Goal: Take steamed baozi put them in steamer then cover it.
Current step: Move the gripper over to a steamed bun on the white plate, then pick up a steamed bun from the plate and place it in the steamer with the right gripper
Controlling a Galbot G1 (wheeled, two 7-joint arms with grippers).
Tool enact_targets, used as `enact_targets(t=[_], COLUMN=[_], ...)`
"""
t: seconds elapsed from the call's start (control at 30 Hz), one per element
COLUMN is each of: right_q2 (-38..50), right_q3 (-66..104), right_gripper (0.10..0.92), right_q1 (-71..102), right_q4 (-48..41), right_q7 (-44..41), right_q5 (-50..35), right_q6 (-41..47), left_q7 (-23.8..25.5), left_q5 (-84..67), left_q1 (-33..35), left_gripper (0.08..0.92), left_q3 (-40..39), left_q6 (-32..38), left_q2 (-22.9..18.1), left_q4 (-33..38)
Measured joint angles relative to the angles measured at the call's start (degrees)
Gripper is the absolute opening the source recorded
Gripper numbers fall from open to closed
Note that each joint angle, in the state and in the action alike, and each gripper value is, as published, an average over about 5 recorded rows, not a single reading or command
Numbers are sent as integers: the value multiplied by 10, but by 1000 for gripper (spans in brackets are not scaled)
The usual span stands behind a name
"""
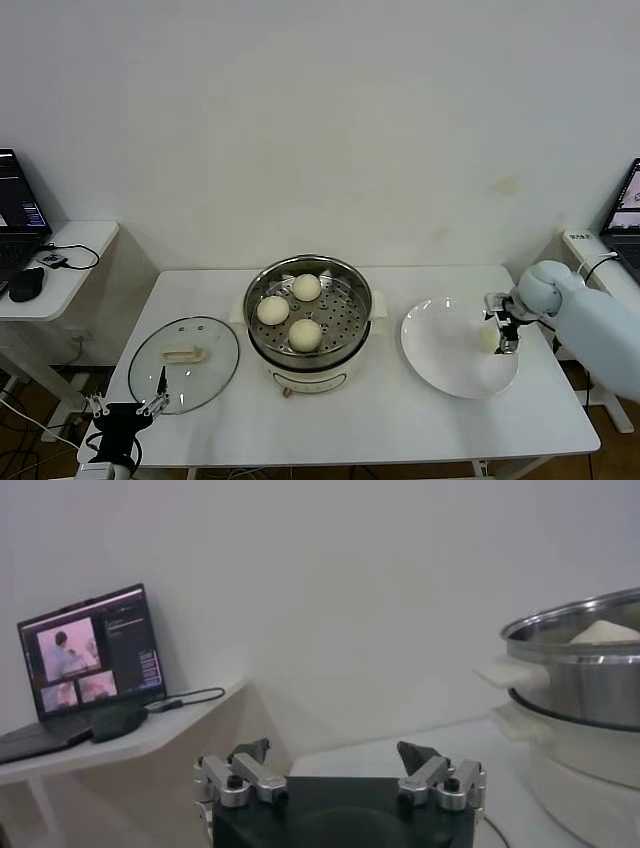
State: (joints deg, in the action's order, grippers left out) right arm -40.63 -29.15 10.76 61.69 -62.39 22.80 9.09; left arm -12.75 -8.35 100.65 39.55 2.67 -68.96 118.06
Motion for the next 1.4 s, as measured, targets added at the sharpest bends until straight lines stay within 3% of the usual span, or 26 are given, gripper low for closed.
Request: enact_targets(t=[0.3, 0.8, 1.4], right_q2=[-20, -17, 46], right_q3=[14, 17, -47], right_gripper=[693, 595, 559], right_q1=[8, 9, -68], right_q4=[-30, -25, 83], right_q7=[10, 11, -5], right_q5=[18, 19, -66], right_q6=[-5, -4, 32], left_q7=[0, -1, -2], left_q5=[0, 0, -1], left_q1=[0, 4, 2], left_gripper=[823, 823, 823], left_q3=[0, 1, 2], left_q6=[0, 1, 1], left_q2=[1, -2, 4], left_q4=[1, 5, 11])
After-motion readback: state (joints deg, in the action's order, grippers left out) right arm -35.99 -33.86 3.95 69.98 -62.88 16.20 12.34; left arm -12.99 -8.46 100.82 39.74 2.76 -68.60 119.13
